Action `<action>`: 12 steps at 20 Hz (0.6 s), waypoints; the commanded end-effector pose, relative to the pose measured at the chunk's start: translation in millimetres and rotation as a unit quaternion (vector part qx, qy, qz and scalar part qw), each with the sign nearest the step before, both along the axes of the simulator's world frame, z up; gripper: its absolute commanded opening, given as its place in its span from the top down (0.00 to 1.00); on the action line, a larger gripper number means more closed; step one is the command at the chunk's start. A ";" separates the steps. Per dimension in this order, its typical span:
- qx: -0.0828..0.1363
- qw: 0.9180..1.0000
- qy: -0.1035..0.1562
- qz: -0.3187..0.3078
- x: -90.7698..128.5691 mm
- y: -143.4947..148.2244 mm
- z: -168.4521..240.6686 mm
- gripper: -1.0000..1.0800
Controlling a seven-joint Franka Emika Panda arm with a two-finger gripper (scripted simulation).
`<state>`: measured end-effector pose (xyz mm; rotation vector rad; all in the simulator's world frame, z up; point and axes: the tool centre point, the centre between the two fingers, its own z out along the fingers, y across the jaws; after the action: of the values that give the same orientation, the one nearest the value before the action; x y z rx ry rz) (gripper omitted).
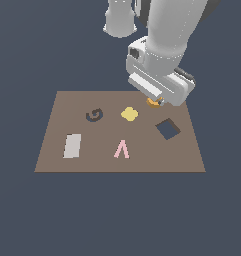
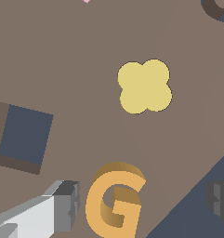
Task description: Insert a designated object into the corresponding slot on a board.
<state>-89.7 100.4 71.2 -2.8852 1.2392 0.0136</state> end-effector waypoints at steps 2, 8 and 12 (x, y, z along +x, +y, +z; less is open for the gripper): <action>-0.001 0.999 -0.001 -0.035 -2.6 9.7 -6.9 0.04; -0.002 0.997 -0.003 -0.076 -4.3 22.2 -15.6 0.04; -0.003 0.996 -0.003 -0.093 -4.5 27.5 -19.2 0.04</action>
<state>-94.3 126.1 53.3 -2.7692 1.4835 0.0019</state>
